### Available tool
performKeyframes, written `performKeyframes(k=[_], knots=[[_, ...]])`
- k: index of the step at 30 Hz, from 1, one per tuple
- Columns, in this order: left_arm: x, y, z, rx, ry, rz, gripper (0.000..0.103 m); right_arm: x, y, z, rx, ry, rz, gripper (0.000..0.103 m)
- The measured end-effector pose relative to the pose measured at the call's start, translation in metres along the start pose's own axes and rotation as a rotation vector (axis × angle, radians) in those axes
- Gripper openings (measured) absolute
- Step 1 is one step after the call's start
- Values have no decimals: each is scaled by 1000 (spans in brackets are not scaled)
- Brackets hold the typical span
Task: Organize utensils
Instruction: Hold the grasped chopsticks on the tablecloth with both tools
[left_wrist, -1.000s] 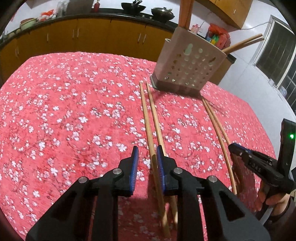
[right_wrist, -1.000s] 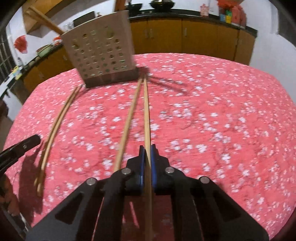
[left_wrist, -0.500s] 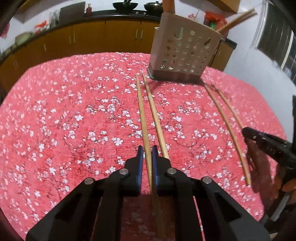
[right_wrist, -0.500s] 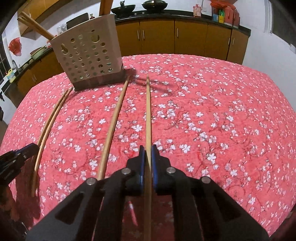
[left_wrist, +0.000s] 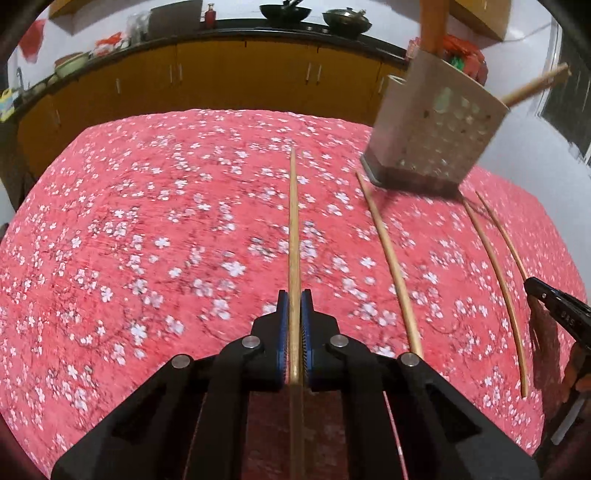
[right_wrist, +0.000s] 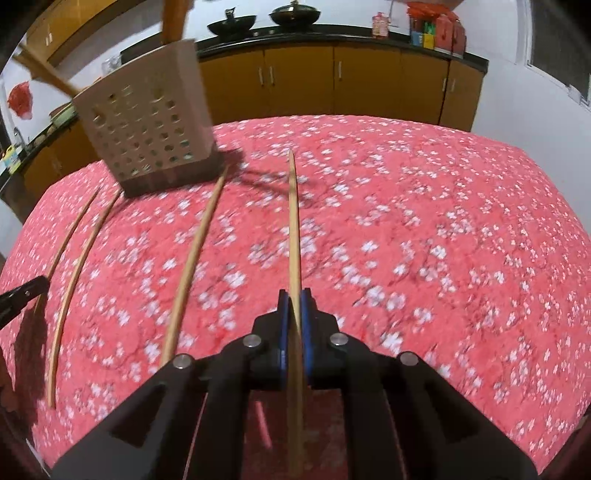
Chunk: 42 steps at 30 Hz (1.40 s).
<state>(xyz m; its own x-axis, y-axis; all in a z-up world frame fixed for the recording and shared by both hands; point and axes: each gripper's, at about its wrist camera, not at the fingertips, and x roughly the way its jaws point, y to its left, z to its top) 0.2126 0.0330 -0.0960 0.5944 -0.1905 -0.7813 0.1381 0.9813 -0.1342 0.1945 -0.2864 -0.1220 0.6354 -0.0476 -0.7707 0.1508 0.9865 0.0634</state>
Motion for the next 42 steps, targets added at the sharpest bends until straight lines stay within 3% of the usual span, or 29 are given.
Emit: performKeyframes(k=[5,42], knots=[[-3,-3,-5,23,-21,25,8,4,0,0,-9,-19,-19,8],[-7,-5,-8,-36,-24,8,9,7,0,1,-11,-18,-17,9]])
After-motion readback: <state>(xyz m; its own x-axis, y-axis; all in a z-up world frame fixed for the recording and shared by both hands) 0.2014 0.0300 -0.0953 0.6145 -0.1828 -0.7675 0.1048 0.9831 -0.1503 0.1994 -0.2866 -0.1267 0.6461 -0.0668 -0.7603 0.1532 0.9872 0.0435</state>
